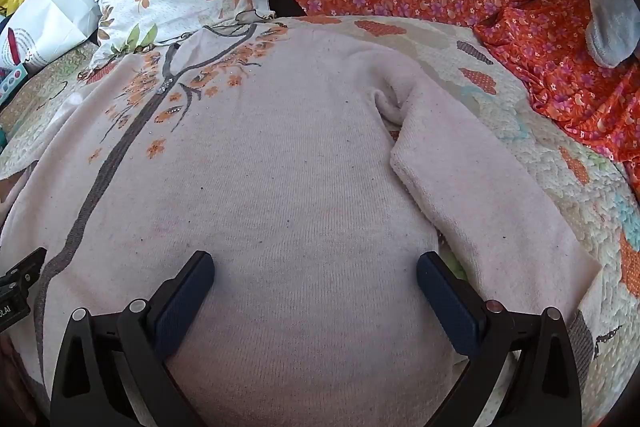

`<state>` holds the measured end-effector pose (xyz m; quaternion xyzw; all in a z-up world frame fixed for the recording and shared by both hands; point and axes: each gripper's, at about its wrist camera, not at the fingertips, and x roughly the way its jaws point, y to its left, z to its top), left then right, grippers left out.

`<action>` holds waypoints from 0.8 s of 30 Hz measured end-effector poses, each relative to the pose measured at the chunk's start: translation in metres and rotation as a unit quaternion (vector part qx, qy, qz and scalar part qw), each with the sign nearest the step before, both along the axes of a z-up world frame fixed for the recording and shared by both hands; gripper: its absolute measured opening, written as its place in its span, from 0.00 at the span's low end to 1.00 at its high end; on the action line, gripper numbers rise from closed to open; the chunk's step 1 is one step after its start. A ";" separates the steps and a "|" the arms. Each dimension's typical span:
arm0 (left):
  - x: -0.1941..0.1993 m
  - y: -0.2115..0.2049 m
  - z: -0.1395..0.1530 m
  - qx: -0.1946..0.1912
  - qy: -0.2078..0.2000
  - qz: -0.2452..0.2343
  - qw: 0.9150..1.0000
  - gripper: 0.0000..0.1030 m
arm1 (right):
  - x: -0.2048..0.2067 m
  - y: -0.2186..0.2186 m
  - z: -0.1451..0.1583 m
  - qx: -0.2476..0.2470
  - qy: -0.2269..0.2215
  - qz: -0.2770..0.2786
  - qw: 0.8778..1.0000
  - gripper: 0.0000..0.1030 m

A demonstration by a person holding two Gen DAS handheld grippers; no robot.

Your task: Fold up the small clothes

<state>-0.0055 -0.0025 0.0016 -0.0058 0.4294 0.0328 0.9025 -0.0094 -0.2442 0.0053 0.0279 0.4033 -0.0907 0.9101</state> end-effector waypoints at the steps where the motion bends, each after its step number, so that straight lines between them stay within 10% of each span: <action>1: 0.000 0.000 0.000 0.000 0.000 0.000 1.000 1.00 | 0.000 0.000 0.000 0.000 0.000 0.000 1.000 0.99; 24: -0.001 0.002 0.003 0.002 -0.002 -0.008 1.000 1.00 | -0.003 0.002 0.000 -0.012 -0.006 -0.002 1.000 0.99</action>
